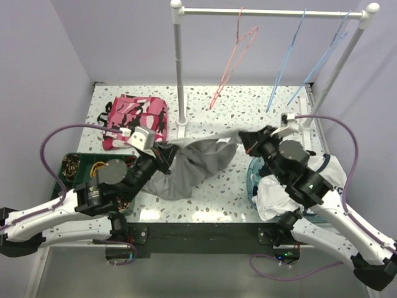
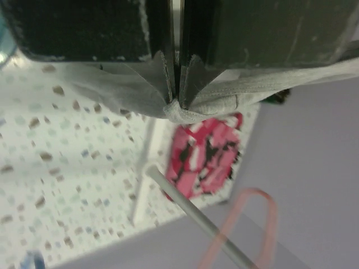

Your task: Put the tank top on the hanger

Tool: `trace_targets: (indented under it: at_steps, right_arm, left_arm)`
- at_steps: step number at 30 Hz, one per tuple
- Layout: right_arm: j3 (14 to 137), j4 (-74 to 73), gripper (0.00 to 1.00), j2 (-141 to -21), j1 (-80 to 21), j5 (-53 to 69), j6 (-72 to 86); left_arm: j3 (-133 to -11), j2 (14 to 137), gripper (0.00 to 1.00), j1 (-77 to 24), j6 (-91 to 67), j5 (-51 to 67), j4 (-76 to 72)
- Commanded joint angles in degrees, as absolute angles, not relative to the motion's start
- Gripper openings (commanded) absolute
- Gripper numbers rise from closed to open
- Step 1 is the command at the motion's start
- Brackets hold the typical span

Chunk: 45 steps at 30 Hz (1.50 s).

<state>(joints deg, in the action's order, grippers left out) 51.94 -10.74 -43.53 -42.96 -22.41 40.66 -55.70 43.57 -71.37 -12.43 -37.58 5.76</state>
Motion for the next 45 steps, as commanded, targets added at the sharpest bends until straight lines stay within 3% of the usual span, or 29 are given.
trace_targets:
  at_steps: [1,9,11,12,14,15,16,18,19,22,30,35,39,45]
  right_arm:
    - [41.33,-14.59,0.0,-38.51,-42.89,-21.27,48.85]
    - [28.22,-12.93,0.0,-40.86,-42.89,-18.64,51.24]
    - [28.12,-12.83,0.12,-44.8,-42.89,-17.41,50.63]
    - [28.39,-13.01,0.34,-46.3,-42.8,-16.97,50.45]
    - [29.61,-13.44,0.46,-49.2,-42.89,-15.91,49.4]
    - [30.05,-14.14,0.57,-49.74,-42.98,-15.65,49.13]
    - [30.49,-14.5,0.61,-50.09,-42.98,-15.73,48.09]
    - [31.64,-15.72,0.67,-50.45,-42.98,-16.17,46.94]
    - [31.9,-16.08,0.68,-50.36,-42.89,-16.43,45.89]
    - [32.43,-16.0,0.7,-49.05,-42.98,-16.26,43.52]
    - [32.34,-15.29,0.7,-44.74,-42.98,-13.62,38.32]
    - [32.87,-16.61,0.69,-41.66,-42.98,-13.72,37.18]
    - [32.96,-17.23,0.68,-41.92,-42.89,-12.75,37.09]
    - [32.78,-17.75,0.68,-41.66,-42.89,-12.48,36.3]
  left_arm:
    - [-44.86,39.47,0.0,-71.37,-31.88,-37.79,9.13]
    - [-33.05,47.88,0.0,-69.53,-50.09,-39.73,12.39]
    - [-31.3,49.83,0.0,-66.37,-52.29,-37.98,12.48]
    - [-30.51,51.31,0.0,-65.05,-52.29,-34.66,11.0]
    - [-29.1,52.2,0.08,-62.41,-53.17,-32.79,10.46]
    - [-29.09,52.12,0.18,-62.14,-53.09,-32.17,10.63]
    - [-29.0,51.77,0.43,-62.05,-52.74,-31.91,10.55]
    - [-29.35,50.11,0.56,-62.05,-51.24,-30.94,11.42]
    - [-30.31,49.31,0.65,-62.05,-51.07,-31.02,12.3]
    - [-33.73,46.15,0.72,-62.05,-49.75,-31.72,17.12]
    - [-50.22,42.0,0.71,-62.05,-35.01,-29.45,18.12]
    - [-69.31,57.61,0.73,-61.0,-20.08,-31.29,16.88]
    - [-88.36,70.81,0.71,-49.09,-14.6,-15.89,16.79]
    - [-119.98,92.0,0.72,-45.18,-4.05,-7.75,26.86]
